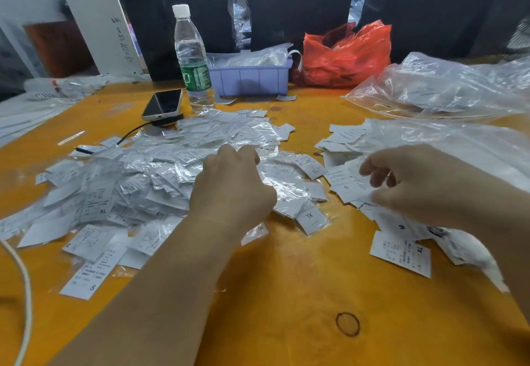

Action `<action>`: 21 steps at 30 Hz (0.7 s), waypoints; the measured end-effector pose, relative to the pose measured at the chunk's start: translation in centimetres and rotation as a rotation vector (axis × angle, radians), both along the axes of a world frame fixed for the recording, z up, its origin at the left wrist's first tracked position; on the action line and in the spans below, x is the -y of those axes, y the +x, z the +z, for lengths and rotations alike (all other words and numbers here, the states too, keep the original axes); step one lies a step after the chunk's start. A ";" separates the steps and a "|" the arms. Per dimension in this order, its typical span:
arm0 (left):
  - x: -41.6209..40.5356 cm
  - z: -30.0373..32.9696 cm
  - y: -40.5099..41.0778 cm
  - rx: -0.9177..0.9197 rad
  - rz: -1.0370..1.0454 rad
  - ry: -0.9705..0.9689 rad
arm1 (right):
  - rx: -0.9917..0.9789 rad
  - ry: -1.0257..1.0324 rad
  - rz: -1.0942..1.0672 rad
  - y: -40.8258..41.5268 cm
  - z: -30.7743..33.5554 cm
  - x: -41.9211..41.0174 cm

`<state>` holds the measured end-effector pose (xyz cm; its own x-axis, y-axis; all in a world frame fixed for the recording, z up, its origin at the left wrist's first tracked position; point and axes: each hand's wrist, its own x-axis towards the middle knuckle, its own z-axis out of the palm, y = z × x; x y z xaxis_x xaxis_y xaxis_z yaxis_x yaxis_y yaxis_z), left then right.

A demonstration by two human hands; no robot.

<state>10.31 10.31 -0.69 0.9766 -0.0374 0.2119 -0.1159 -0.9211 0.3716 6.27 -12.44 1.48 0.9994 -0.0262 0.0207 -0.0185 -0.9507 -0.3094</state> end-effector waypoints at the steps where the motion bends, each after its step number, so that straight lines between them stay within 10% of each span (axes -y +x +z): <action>1: 0.1 0.0 -0.1 0.004 -0.009 0.007 | -0.050 -0.056 0.009 0.0 -0.2 -0.2; 21: 1.7 -0.1 -1.7 -0.056 -0.280 -0.213 | 0.201 -0.059 0.134 1.2 -2.2 -1.3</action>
